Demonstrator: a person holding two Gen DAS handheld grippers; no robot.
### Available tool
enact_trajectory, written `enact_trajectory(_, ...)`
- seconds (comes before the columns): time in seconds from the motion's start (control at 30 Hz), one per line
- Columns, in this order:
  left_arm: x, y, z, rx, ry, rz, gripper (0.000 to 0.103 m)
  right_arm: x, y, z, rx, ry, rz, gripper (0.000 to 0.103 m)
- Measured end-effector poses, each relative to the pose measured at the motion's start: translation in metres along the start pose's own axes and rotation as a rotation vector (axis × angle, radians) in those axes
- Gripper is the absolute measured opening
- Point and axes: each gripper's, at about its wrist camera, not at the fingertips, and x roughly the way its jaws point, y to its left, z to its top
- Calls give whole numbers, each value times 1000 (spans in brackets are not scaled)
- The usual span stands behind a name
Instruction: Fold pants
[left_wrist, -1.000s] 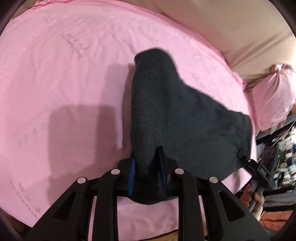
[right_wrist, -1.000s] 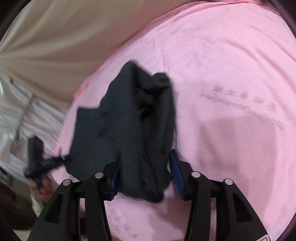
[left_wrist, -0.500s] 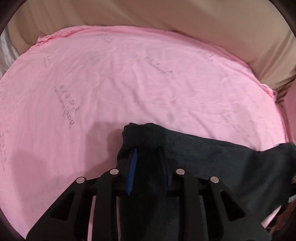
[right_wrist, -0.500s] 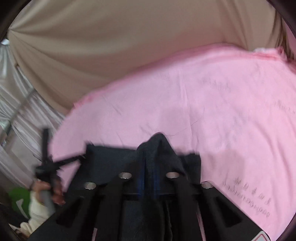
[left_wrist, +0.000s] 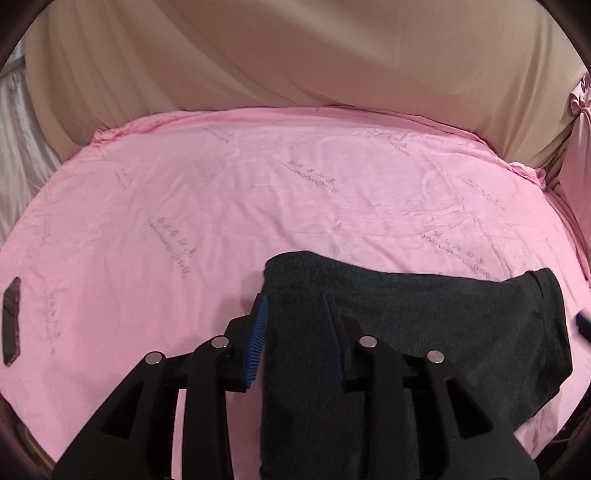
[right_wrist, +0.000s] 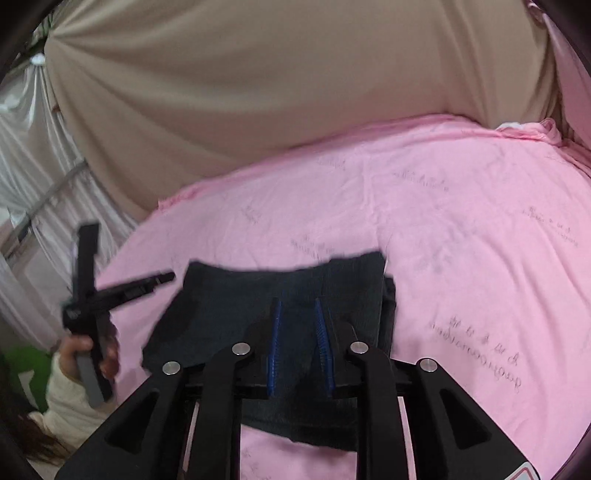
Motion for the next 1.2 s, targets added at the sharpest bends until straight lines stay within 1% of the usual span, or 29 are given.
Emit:
enact_trajectory(0.03,-4,0,-3,2,-1,5,30,13,-7,-10,15,44,-59,7)
enact_trajectory(0.07,-9,1,-8,3,5,4,30,8,-10,-13,51,18,-45,4)
enact_trajectory(0.1,-12,2,-11,5,11,1,30,-5,-10,-12,84,4,-11,5)
enact_trajectory(0.13,-17,3,-16,8,19,0,32,-19,-6,-9,87,-22,13,11)
enact_trajectory(0.17,-21,4,-20,11,22,3,35,-37,4,-7,58,-75,23,13)
enact_trajectory(0.2,-23,5,-24,14,21,6,40,-44,12,-7,27,-91,24,14)
enact_trajectory(0.27,-29,5,-31,24,19,17,41,-43,22,-15,-26,-44,17,20)
enact_trajectory(0.3,-31,4,-35,31,18,21,41,-32,20,-20,-30,-8,-4,22)
enact_trajectory(0.33,-33,3,-38,36,20,24,41,-17,13,-29,-23,50,-45,20)
enact_trajectory(0.37,-34,2,-40,39,21,24,41,-14,7,-36,-4,44,-52,14)
enact_trajectory(0.4,-36,0,-43,44,22,25,41,-20,5,-38,28,26,-34,11)
enact_trajectory(0.43,-38,0,-45,46,23,34,41,-28,6,-37,59,27,-16,13)
enact_trajectory(0.5,-42,-1,-49,53,20,45,41,-46,15,-35,46,-27,-14,20)
enact_trajectory(0.57,-45,-3,-55,56,22,40,42,-60,24,-36,14,-43,-28,21)
enact_trajectory(0.67,-48,-6,-62,61,31,35,47,-58,23,-40,30,-42,-28,27)
enact_trajectory(0.73,-50,-8,-69,70,35,40,51,-52,20,-43,51,-39,-45,35)
enact_trajectory(0.8,-50,-9,-75,75,41,43,54,-49,16,-49,58,-26,-56,36)
enact_trajectory(0.93,-44,-8,-86,80,70,47,54,-49,14,-55,66,-12,-67,36)
enact_trajectory(1.03,-42,-7,-90,75,77,47,54,-60,22,-50,49,-47,-32,36)
enact_trajectory(1.1,-40,-7,-91,76,80,50,54,-58,30,-46,16,-59,-4,36)
enact_trajectory(1.13,-39,-7,-91,83,84,47,54,-50,30,-46,5,-42,5,38)
enact_trajectory(1.17,-38,-8,-92,85,86,50,54,-36,25,-49,7,-2,-17,38)
enact_trajectory(1.2,-39,-8,-92,87,86,51,54,-22,17,-55,16,43,-51,36)
